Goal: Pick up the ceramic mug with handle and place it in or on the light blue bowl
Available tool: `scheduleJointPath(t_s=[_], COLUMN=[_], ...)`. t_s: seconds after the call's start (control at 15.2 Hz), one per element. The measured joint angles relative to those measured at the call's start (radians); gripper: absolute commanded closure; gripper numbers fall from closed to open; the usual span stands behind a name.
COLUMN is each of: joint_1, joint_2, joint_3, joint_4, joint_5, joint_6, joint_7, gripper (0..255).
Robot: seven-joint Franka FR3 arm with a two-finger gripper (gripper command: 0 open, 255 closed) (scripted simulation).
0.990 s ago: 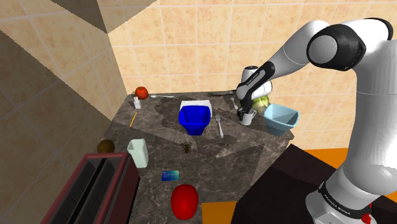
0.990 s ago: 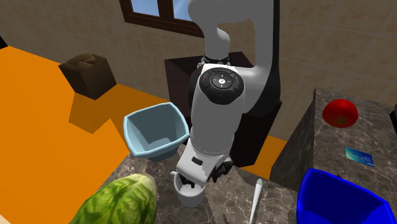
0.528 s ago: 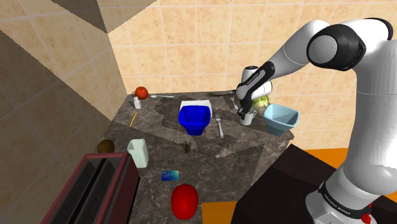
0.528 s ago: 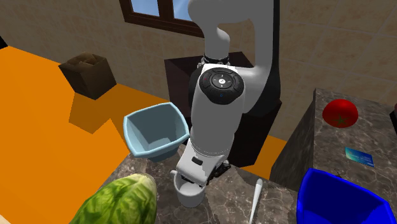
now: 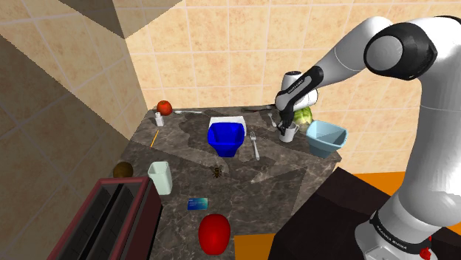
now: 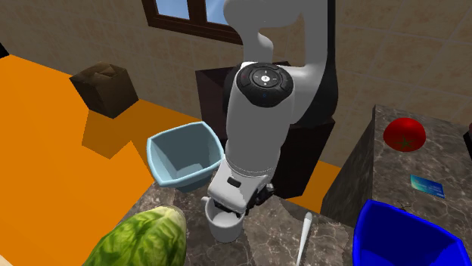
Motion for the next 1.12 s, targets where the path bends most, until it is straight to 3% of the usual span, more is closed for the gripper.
scheduleJointPath(t_s=[1.12], joint_1=[0.013], joint_2=[-0.159], joint_3=[-0.014], joint_4=[0.040], joint_5=[-0.031], joint_6=[-0.197], joint_7=[0.012], gripper=[255])
